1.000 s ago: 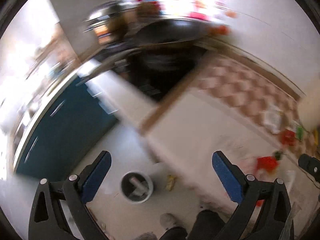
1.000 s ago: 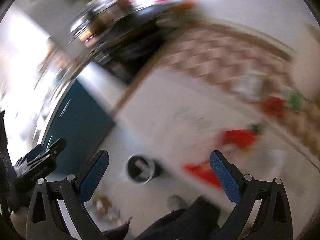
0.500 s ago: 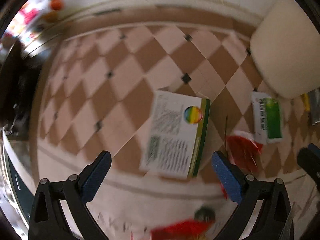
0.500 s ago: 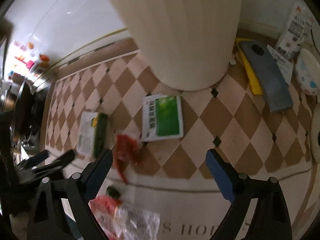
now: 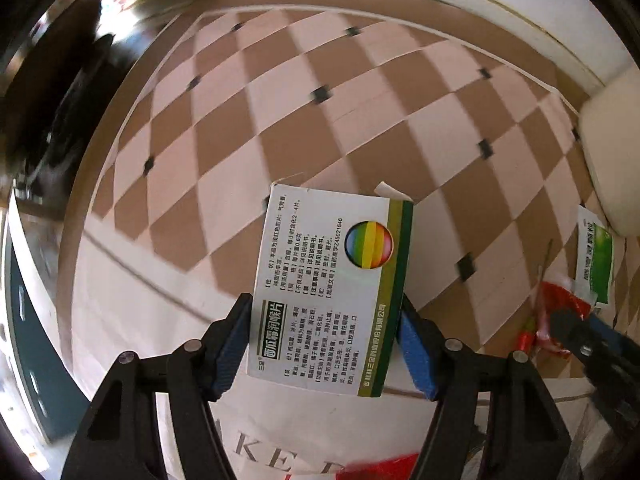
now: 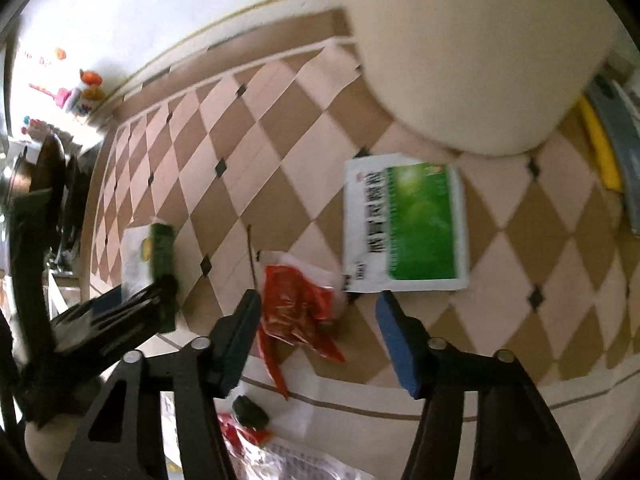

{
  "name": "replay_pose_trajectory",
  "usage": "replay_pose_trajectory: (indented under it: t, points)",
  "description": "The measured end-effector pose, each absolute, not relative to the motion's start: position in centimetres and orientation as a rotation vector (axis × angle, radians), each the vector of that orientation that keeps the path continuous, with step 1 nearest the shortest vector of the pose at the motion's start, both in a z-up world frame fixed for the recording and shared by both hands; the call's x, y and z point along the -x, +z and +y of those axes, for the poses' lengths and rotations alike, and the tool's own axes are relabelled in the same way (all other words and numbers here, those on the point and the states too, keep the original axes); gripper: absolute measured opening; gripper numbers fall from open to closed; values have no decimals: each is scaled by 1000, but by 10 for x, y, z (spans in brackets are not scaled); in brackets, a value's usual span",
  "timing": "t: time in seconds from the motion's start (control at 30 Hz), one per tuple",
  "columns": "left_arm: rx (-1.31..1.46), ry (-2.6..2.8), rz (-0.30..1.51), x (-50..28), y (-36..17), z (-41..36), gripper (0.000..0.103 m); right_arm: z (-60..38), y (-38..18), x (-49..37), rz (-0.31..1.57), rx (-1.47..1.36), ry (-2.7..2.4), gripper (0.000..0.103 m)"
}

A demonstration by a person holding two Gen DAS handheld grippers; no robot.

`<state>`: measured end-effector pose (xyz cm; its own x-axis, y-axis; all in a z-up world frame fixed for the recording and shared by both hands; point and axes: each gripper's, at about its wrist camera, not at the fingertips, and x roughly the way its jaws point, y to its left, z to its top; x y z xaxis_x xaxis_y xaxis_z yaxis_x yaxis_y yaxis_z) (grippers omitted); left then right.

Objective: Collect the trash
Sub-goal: 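Grasp the green-white medicine box with the left tool while the right grasps the red wrapper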

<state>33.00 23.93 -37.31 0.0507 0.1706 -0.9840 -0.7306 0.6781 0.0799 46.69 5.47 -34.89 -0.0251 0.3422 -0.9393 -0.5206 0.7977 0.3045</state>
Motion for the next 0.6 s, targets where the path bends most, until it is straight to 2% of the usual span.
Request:
replay_pose_trajectory:
  t: [0.1, 0.23, 0.27, 0.3, 0.6]
  points:
    - [545, 752, 1347, -324, -376, 239, 66, 69, -359, -458, 1422, 231, 701, 35]
    - [537, 766, 1320, -315, -367, 235, 66, 75, -351, -447, 1356, 291, 708, 27]
    - [534, 769, 1308, -312, -362, 232, 66, 73, -347, -444, 1336, 301, 712, 14]
    - [528, 772, 1297, -309, -357, 229, 66, 72, -344, -443, 1325, 301, 710, 9]
    - [490, 823, 1177, -262, -297, 189, 66, 54, -309, -435, 1263, 243, 739, 9]
